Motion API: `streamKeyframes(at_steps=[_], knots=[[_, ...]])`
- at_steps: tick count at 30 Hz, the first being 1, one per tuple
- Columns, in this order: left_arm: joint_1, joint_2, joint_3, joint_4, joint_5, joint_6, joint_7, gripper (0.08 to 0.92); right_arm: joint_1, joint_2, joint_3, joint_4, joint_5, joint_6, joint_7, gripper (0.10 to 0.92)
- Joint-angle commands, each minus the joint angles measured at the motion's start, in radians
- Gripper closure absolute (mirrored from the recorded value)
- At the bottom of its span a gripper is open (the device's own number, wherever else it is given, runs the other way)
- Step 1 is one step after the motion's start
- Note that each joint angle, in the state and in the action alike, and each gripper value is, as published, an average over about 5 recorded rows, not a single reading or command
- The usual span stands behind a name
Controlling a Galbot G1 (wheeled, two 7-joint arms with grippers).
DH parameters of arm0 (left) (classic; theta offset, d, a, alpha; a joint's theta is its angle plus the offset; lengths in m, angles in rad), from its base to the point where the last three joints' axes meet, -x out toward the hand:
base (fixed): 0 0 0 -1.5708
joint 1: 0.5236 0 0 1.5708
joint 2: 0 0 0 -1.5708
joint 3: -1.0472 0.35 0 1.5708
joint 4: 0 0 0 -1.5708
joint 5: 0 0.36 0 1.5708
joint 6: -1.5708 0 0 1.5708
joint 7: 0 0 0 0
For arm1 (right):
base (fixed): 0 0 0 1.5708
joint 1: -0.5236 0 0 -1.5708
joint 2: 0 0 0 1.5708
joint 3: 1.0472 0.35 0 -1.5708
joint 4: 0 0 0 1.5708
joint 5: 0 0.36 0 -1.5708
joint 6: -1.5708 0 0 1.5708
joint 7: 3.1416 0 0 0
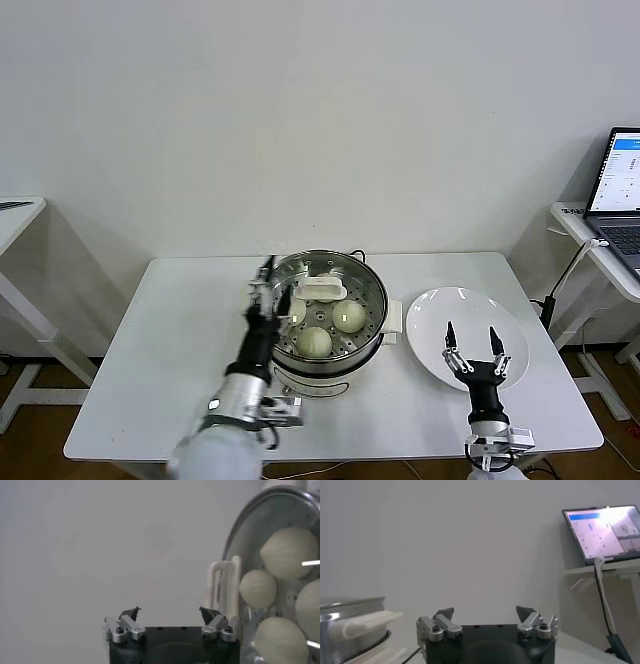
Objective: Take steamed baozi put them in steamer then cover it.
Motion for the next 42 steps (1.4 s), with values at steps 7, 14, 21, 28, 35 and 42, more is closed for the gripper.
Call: streamKeyframes(at_steps=[7, 14, 21, 28, 35, 42], knots=[[0.277, -0.159, -0.678, 0.096, -1.076, -0.397, -0.070, 0.177, -0.042, -0.013, 0.027, 0.197, -0.026, -0.166, -0.001, 0.203], [0.299, -0.194, -0.669, 0.127, -1.078, -0.433, -0.055, 0.177, -0.043, -0.010, 0.027, 0.219, -0.023, -0.187, 0.001, 0.203], [0.302, -0.199, -0.657, 0.149, -1.080, -0.449, -0.050, 0.177, -0.050, -0.006, 0.027, 0.225, -0.030, -0.189, -0.002, 0.203], [0.307, -0.199, -0.639, 0.162, -1.080, -0.462, -0.044, 0.177, -0.058, 0.003, 0.026, 0.240, -0.046, -0.195, -0.006, 0.203], [0.311, -0.195, -0.639, 0.152, -1.080, -0.465, -0.044, 0.177, -0.064, 0.010, 0.025, 0.247, -0.075, -0.204, -0.011, 0.203], [0.312, -0.196, -0.633, 0.156, -1.080, -0.468, -0.042, 0.177, -0.080, 0.013, 0.028, 0.257, -0.092, -0.206, -0.007, 0.203]])
